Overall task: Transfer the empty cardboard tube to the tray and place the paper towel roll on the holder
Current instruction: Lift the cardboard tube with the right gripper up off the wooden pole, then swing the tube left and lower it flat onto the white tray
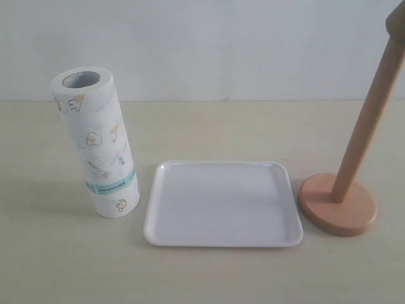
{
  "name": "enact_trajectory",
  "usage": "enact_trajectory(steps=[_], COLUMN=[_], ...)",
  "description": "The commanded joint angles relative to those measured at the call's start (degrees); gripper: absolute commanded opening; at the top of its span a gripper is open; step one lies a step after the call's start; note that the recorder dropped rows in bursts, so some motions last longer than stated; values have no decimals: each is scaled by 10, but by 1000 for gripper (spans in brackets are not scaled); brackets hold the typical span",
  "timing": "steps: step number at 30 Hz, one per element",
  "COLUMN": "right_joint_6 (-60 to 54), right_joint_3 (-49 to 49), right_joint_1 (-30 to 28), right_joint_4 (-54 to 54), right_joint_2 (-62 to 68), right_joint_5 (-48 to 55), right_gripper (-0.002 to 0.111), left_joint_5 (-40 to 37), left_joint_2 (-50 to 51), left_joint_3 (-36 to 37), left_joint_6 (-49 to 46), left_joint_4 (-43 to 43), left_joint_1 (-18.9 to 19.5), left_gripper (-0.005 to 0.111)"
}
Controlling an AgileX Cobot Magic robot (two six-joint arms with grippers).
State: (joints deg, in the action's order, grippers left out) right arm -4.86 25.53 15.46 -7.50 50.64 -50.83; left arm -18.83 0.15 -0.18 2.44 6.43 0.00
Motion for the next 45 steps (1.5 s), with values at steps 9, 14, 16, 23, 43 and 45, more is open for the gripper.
enact_trajectory(steps=[9, 14, 16, 23, 43, 45], right_joint_6=[35, 194, 214, 197, 92, 92], right_joint_3=[85, 147, 162, 199, 323, 345], right_joint_1=[1, 26, 54, 167, 303, 303], right_joint_4=[83, 282, 321, 361, 378, 381], right_joint_2=[-94, -94, -94, -94, 230, 270], right_joint_5=[201, 338, 368, 472, 742, 777], right_gripper=[0, 0, 0, 0, 0, 0], left_joint_5=[8, 8, 8, 8, 8, 8], left_joint_2=[-2, -2, -2, -2, -2, -2], left_joint_3=[2, 2, 2, 2, 2, 2], left_joint_6=[1, 1, 1, 1, 1, 1], left_joint_4=[-7, -7, -7, -7, -7, -7], left_joint_1=[0, 0, 0, 0, 0, 0], left_gripper=[4, 4, 4, 4, 4, 4])
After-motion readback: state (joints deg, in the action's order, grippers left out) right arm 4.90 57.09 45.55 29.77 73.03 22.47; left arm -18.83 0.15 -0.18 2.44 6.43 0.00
